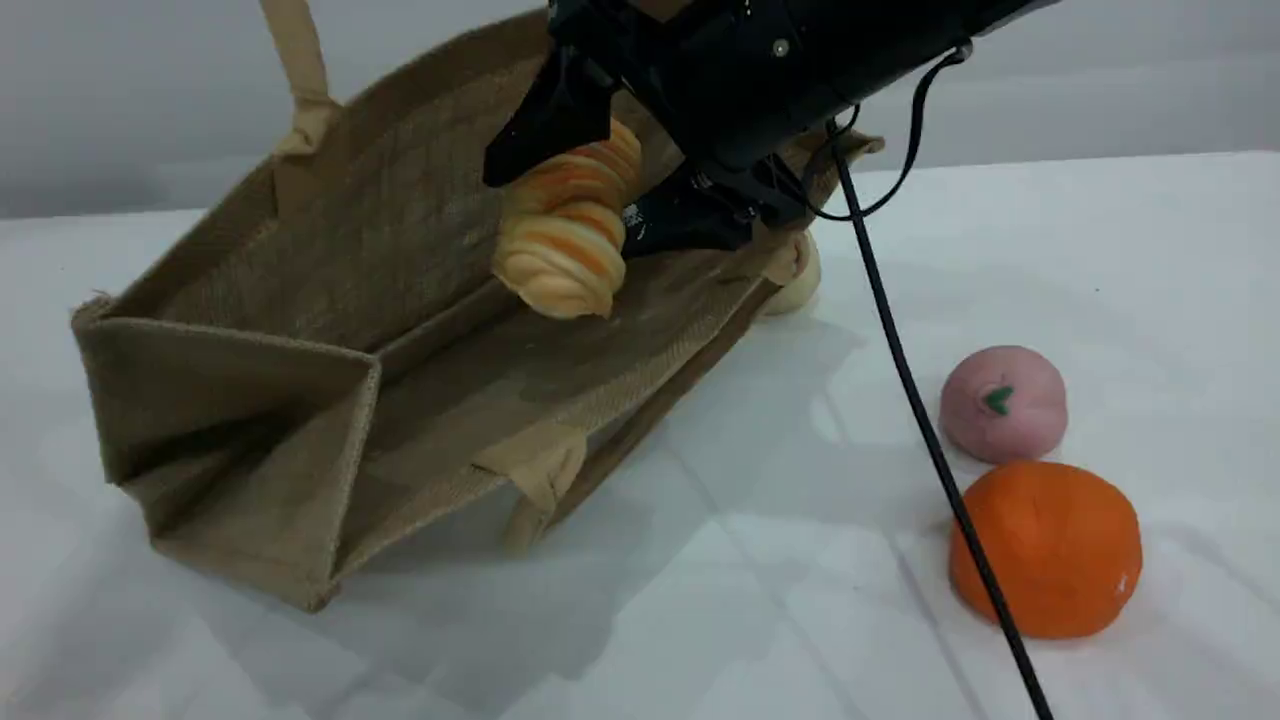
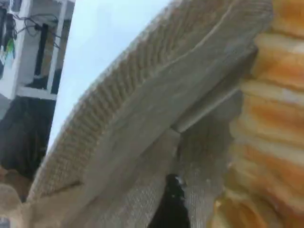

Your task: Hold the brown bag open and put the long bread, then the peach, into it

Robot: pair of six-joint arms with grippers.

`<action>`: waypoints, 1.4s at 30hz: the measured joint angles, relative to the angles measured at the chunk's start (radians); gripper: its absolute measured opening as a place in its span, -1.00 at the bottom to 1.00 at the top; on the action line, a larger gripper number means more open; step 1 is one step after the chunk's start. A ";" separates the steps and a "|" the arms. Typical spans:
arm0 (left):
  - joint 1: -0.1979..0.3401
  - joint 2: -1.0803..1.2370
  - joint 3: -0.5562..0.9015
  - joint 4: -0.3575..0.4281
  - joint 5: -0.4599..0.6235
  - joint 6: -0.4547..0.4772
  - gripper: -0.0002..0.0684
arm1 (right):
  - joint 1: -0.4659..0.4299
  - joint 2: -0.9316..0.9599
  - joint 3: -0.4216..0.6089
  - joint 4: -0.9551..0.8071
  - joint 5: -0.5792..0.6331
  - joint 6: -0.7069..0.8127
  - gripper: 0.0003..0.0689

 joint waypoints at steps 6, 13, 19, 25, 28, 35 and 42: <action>0.000 0.000 0.000 0.000 0.000 -0.003 -0.75 | 0.000 -0.021 0.000 0.000 0.009 -0.005 0.69; 0.000 0.000 0.000 0.002 0.001 -0.003 -0.75 | -0.024 -0.073 0.000 -0.065 0.010 -0.016 0.70; 0.000 0.000 0.000 0.002 0.001 -0.005 -0.75 | -0.120 -0.180 0.000 -0.229 0.097 0.034 0.70; 0.000 0.000 0.000 0.002 0.001 -0.013 -0.75 | -0.249 -0.293 0.000 -0.437 0.249 0.112 0.70; 0.000 0.000 0.000 0.002 0.001 -0.029 -0.75 | -0.311 -0.324 0.000 -0.563 0.311 0.182 0.70; 0.000 0.000 0.000 0.002 0.000 -0.034 -0.75 | -0.329 -0.310 0.000 -0.910 0.317 0.414 0.66; 0.000 0.000 0.000 0.002 0.000 -0.034 -0.75 | -0.329 -0.236 0.000 -1.100 0.284 0.492 0.59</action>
